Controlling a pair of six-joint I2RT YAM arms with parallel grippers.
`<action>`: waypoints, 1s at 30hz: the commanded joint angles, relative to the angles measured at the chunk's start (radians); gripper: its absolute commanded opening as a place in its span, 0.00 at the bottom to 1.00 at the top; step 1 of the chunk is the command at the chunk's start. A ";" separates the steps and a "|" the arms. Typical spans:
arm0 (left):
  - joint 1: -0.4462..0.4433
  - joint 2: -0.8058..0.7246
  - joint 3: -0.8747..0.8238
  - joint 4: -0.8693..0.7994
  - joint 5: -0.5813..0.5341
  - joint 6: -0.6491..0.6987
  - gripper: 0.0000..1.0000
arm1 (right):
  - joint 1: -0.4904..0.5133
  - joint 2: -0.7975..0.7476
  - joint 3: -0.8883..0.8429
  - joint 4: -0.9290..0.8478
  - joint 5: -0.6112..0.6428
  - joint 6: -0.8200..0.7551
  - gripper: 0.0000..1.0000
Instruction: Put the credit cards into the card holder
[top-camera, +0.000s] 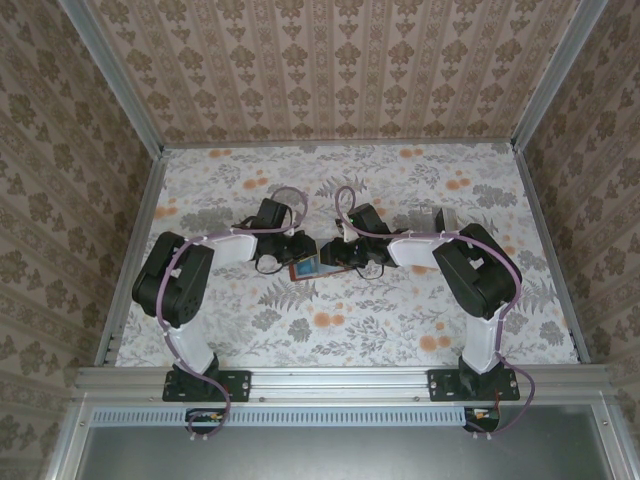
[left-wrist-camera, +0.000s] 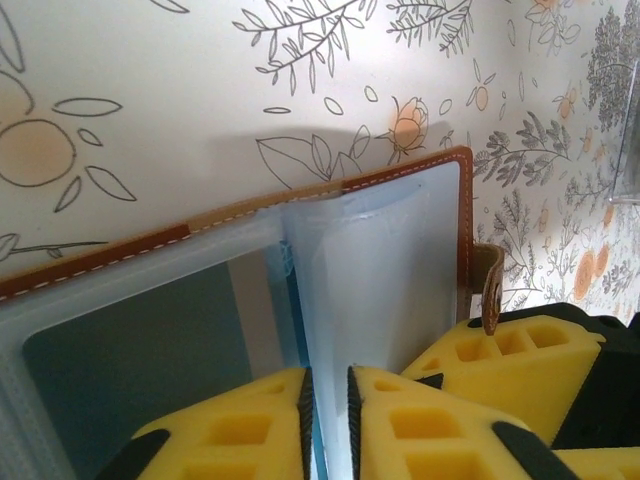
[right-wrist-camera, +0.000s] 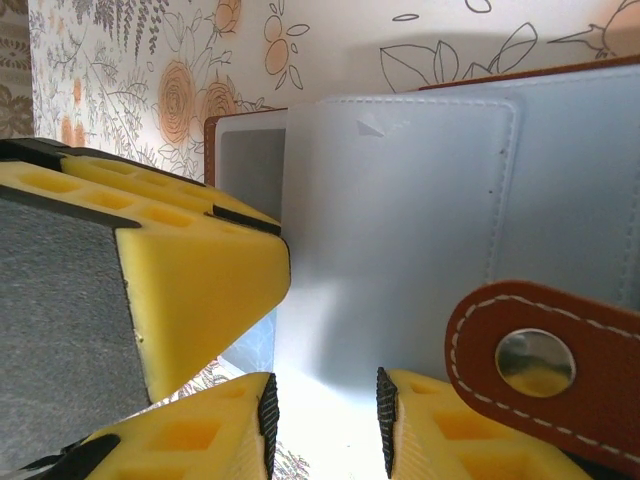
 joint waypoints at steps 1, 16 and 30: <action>-0.009 0.008 0.024 0.011 0.022 0.007 0.15 | 0.005 0.017 0.002 0.027 -0.021 0.005 0.35; 0.021 -0.035 -0.041 0.046 0.063 0.017 0.00 | -0.001 -0.205 -0.077 -0.034 0.125 -0.074 0.43; 0.041 -0.039 -0.079 0.094 0.118 0.007 0.00 | -0.013 -0.149 -0.087 0.005 0.024 -0.031 0.47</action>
